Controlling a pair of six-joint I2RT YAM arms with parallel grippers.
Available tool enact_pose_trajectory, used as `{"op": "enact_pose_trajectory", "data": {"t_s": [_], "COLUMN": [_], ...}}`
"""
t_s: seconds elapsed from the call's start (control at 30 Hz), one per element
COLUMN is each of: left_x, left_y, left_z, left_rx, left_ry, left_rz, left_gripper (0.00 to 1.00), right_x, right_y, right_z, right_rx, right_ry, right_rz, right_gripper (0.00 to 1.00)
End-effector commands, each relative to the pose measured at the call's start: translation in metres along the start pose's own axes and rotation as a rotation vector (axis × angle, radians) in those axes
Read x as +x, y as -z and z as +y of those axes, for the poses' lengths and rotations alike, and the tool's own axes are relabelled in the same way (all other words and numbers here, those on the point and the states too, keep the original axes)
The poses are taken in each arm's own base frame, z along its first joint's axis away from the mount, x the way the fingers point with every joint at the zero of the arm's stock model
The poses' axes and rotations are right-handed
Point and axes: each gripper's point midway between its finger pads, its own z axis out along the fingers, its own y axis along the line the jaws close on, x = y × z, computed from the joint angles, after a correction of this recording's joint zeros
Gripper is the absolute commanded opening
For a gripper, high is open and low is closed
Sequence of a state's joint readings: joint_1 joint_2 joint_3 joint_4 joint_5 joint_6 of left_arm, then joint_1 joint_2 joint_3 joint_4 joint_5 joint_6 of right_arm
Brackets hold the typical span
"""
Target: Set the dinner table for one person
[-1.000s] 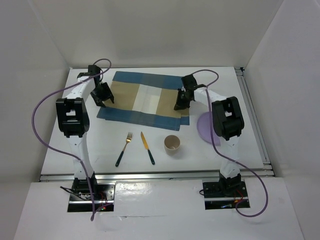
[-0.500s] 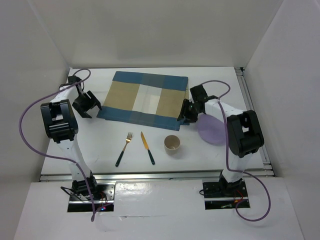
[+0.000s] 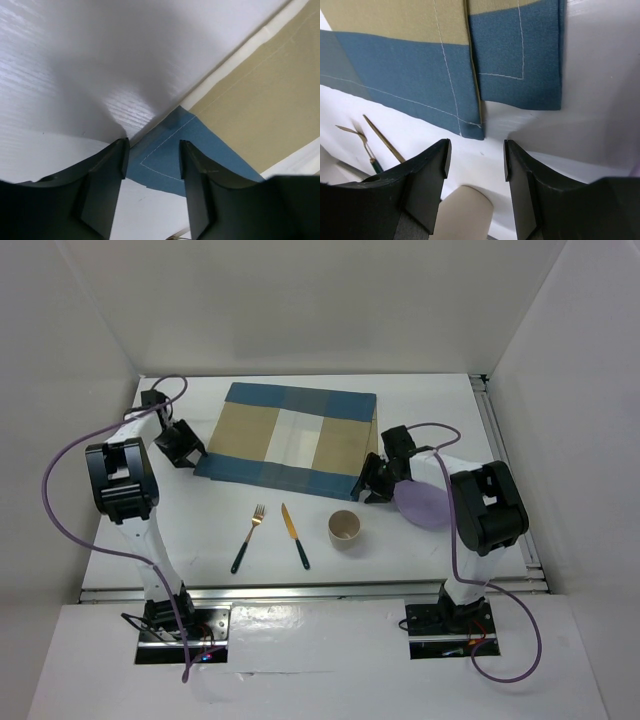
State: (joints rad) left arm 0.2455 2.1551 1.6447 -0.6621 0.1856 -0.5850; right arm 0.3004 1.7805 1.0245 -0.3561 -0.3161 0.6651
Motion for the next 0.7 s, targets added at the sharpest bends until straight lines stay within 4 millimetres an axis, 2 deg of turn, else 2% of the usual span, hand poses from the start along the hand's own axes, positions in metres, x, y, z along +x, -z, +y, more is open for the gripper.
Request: {"op": "enact_pose_trajectory", "data": {"t_s": [0.0,0.03,0.13,0.2,0.27,0.3,0.4,0.43,0.5,0.53,0.67], "left_x": [0.028,0.027,0.032,0.039,0.043,0.049,0.05,0.047,0.037,0.039,0.026], "left_y": [-0.01,-0.005,-0.004,-0.009,-0.011,-0.016,-0.018,-0.016,-0.01,-0.006,0.015], "left_z": [0.028,0.028,0.028,0.028,0.026,0.029,0.029,0.029,0.024,0.024,0.012], "left_rx": [-0.1,-0.103,-0.112,-0.122,-0.106,-0.105,-0.103,-0.107,-0.102,-0.11,-0.085], "left_ry": [-0.004,-0.006,-0.016,-0.02,-0.017,-0.012,-0.004,-0.006,-0.013,-0.01,-0.031], "left_rz": [0.064,0.051,0.053,0.077,0.096,0.122,0.118,0.106,0.072,0.085,0.042], "left_gripper": [0.64,0.7,0.8,0.76,0.66,0.51,0.29,0.16,0.06,0.0,0.0], "right_x": [-0.008,-0.011,-0.012,-0.019,-0.021,-0.023,-0.025,-0.026,-0.027,-0.027,-0.03], "right_y": [-0.002,-0.004,-0.01,-0.007,-0.006,-0.005,-0.004,-0.004,-0.003,-0.003,-0.001], "right_z": [0.001,0.003,0.001,0.008,0.01,0.012,0.012,0.011,0.012,0.012,0.012], "right_rx": [-0.011,-0.016,-0.009,-0.021,-0.027,-0.027,-0.02,-0.012,-0.012,-0.012,-0.008], "right_ry": [-0.031,-0.028,-0.032,-0.026,-0.023,-0.023,-0.024,-0.024,-0.015,-0.015,-0.003], "right_rz": [-0.04,-0.046,-0.037,-0.052,-0.058,-0.058,-0.064,-0.071,-0.072,-0.072,-0.086], "right_gripper": [0.58,0.58,0.58,0.58,0.58,0.58,0.58,0.58,0.58,0.58,0.58]}}
